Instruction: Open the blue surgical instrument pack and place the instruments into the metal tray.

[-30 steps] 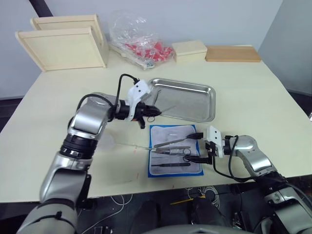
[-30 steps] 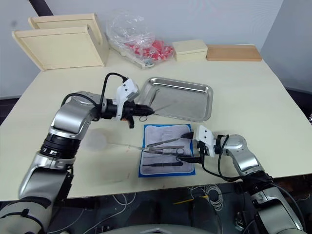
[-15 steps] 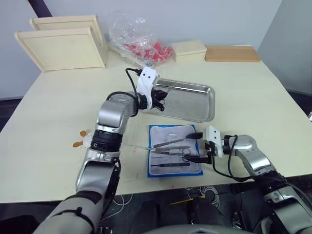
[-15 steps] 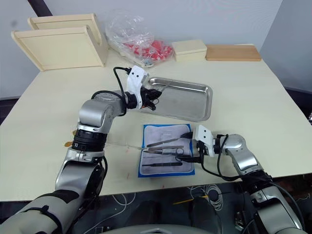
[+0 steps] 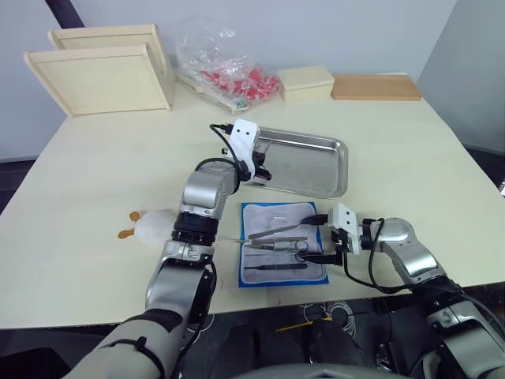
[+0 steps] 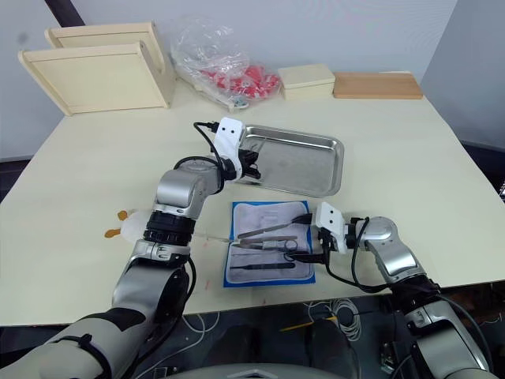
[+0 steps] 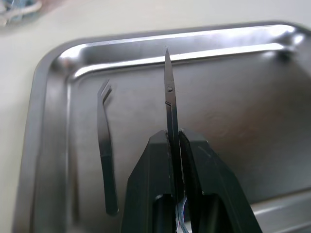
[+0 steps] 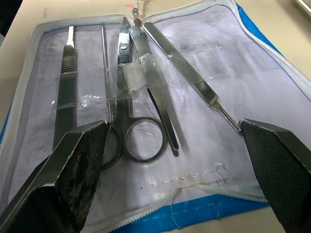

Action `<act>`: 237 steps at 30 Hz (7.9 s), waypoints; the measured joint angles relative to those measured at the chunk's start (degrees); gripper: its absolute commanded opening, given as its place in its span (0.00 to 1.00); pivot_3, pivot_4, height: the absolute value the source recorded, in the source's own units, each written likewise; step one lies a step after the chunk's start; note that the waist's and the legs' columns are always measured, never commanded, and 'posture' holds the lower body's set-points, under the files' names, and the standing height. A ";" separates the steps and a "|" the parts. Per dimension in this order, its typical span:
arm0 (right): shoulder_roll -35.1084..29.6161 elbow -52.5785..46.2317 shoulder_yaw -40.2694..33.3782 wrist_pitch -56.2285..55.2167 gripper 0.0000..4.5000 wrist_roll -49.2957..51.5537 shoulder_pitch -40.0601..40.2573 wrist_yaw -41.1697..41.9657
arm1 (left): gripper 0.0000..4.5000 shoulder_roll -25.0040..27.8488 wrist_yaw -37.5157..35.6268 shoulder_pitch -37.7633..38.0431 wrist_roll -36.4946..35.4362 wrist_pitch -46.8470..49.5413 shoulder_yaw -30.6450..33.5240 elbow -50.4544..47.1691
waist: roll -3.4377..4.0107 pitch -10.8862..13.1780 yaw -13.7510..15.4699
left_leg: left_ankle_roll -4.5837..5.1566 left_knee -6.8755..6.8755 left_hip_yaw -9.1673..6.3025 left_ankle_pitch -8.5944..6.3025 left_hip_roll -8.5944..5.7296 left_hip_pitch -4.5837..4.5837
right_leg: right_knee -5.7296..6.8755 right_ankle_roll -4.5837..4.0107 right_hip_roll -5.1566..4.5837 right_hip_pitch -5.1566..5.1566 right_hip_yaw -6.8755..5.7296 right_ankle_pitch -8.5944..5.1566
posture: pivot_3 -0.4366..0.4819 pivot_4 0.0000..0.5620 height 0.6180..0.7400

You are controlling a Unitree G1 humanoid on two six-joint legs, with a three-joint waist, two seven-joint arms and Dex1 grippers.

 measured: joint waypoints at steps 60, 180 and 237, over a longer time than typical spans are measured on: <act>0.01 0.24 0.01 -0.19 1.00 0.00 -0.05 0.03 | 0.18 -2.12 0.25 -4.41 0.50 -15.67 1.93 13.70 | -0.01 -0.01 -0.01 | -0.68 -0.15 -0.15 0.17 -0.08 0.05 | -0.01 0.20 -0.02 0.06 -0.09 -0.11 | 0.48 0.27 1.00; -2.29 1.92 -2.32 -7.53 1.00 1.81 3.03 4.39 | 0.04 20.95 -61.49 17.12 1.38 -48.35 -15.69 2.11 | 0.18 -0.13 1.48 | -0.50 -0.35 -0.18 0.09 -0.11 -0.03 | -0.35 -0.17 -0.32 0.14 -0.39 -0.15 | 0.48 0.27 1.00; 0.69 4.40 -1.65 -8.54 1.00 1.18 1.48 4.00 | 0.00 41.02 -64.91 16.08 2.97 -24.17 -17.49 -21.29 | 0.16 -0.15 0.11 | -0.50 -0.35 -0.14 0.09 0.11 0.08 | -0.13 -0.33 0.08 0.12 -0.17 -0.25 | 0.48 0.27 1.00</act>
